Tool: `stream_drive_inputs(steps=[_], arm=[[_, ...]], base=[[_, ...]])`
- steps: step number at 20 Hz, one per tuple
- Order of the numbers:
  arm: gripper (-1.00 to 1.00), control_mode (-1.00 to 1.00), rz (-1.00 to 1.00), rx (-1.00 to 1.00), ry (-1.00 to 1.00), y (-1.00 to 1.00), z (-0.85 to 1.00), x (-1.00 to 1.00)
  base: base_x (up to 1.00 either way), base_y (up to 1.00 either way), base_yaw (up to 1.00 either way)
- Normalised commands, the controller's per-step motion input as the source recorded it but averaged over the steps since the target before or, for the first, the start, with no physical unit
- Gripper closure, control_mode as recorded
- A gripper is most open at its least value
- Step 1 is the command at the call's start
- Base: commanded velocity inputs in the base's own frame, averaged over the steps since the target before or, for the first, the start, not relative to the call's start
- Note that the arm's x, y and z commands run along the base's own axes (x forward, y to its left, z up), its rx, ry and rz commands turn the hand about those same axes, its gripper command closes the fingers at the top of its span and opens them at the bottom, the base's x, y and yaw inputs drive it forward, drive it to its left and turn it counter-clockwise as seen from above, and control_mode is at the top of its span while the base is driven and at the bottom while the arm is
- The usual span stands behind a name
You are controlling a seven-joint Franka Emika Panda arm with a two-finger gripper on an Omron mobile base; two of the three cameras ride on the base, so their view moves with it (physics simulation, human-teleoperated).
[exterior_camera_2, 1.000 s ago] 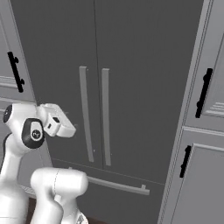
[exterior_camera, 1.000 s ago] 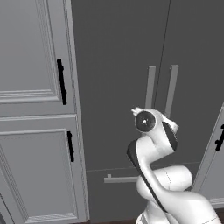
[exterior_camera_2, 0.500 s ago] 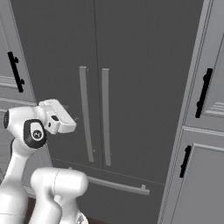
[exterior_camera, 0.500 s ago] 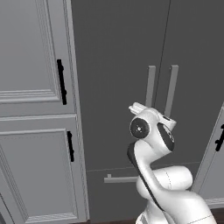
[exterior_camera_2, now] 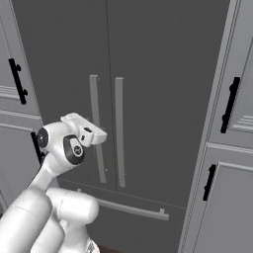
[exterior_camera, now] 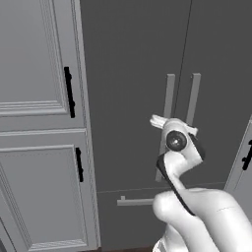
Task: Grab a lemon wedge from the fridge and one ice cube from the ice bowl, and put them in the glass of lemonade.
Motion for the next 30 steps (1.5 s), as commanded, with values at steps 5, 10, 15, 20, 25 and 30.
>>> stream_drive_inputs(steps=[5,10,15,20,25,30], arm=[[-1.00,-1.00,0.20,-0.13,0.00,0.29,-0.44,0.85],[1.00,-1.00,-0.04,-0.14,0.02,0.48,-0.19,1.00],[1.00,-1.00,-0.04,-0.01,0.03,0.02,0.00,0.65],[1.00,-1.00,0.00,0.04,0.22,0.48,0.49,-0.67],[1.00,-1.00,0.00,0.06,0.31,0.73,0.97,-1.00],[1.00,-1.00,0.00,0.11,0.25,0.87,0.48,-1.00]], base=[[0.00,0.00,0.00],[0.00,0.00,0.00],[0.00,0.00,0.00],[0.00,0.00,0.00],[0.00,0.00,0.00],[0.00,0.00,0.00]])
